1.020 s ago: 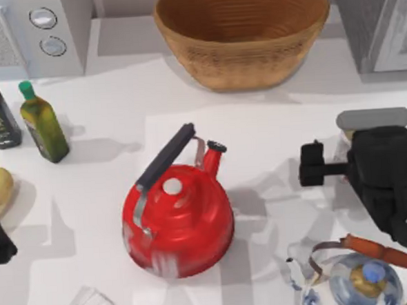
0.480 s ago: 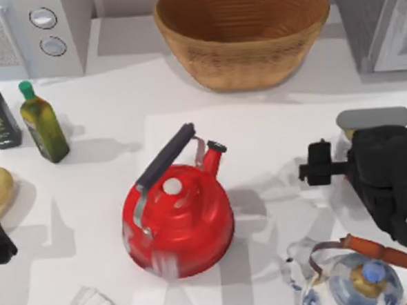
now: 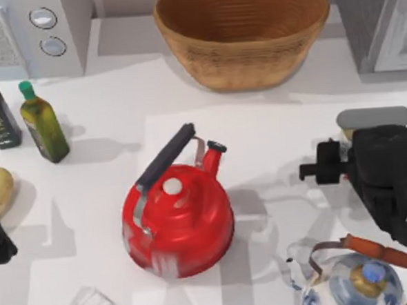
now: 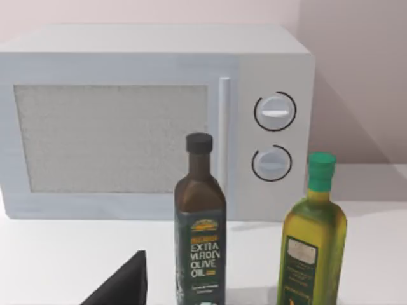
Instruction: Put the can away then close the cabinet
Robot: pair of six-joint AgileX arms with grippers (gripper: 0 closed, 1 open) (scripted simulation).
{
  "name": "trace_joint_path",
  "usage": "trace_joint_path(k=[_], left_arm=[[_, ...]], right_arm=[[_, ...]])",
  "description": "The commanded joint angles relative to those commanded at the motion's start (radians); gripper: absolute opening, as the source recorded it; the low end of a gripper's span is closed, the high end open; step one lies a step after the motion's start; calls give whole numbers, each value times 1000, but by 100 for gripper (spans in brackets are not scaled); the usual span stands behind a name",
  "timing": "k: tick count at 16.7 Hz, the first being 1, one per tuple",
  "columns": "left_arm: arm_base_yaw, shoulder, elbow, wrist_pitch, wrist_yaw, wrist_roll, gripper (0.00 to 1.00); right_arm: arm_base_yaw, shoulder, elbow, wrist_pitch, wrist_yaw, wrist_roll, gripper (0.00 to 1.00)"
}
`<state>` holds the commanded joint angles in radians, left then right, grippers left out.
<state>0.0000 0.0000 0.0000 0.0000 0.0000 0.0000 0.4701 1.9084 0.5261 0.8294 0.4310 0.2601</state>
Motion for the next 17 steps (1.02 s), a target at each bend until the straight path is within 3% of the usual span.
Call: trace_joint_path(k=[11,17], left_arm=[[0,0,0,0,0,0,100],[0,0,0,0,0,0,100]], right_arm=[[3,-2,8,-15,-6,7,0],[-13,-153,125,-301,-56,56,0]])
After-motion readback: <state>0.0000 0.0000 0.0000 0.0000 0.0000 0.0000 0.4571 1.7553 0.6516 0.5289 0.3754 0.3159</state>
